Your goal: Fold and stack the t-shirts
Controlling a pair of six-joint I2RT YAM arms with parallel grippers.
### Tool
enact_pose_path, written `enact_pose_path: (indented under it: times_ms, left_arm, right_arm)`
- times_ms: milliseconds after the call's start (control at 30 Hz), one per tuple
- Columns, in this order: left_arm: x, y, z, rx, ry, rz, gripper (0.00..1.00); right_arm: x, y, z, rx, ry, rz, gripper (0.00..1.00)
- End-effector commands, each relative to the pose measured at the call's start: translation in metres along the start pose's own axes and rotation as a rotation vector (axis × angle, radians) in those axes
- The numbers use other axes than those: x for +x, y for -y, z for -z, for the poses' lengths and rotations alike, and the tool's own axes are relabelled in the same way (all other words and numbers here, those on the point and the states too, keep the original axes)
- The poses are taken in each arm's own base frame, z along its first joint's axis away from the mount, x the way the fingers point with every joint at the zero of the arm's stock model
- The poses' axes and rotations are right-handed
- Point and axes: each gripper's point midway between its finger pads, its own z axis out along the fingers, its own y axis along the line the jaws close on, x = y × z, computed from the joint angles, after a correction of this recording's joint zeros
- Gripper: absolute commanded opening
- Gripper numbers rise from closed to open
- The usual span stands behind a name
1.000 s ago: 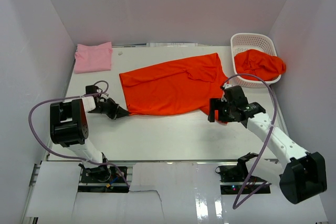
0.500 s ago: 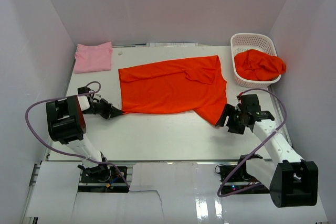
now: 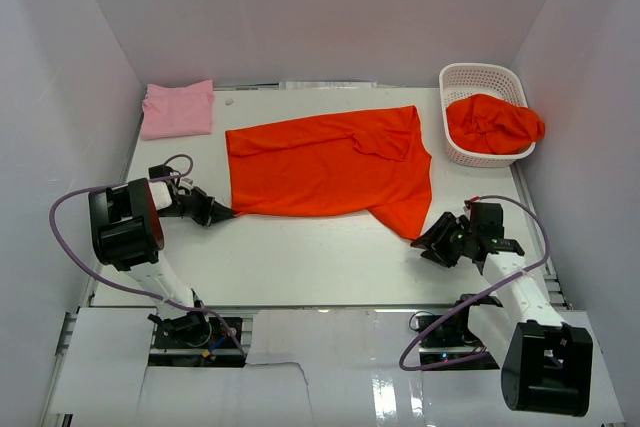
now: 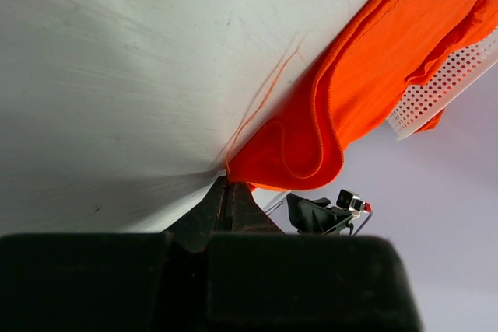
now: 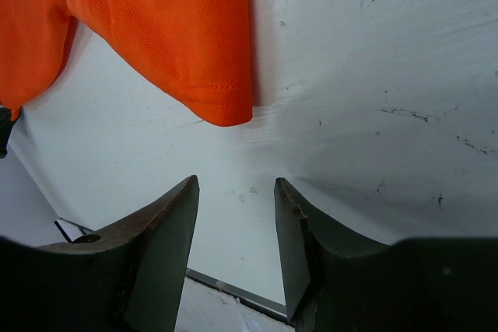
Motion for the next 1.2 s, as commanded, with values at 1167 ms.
enact_pose_path:
  times_ms: [1167]
  left_arm:
    - [0.000, 0.009, 0.002, 0.048, -0.005, -0.039, 0.00]
  right_arm:
    - [-0.045, -0.025, -0.026, -0.163, 0.091, -0.080, 0.37]
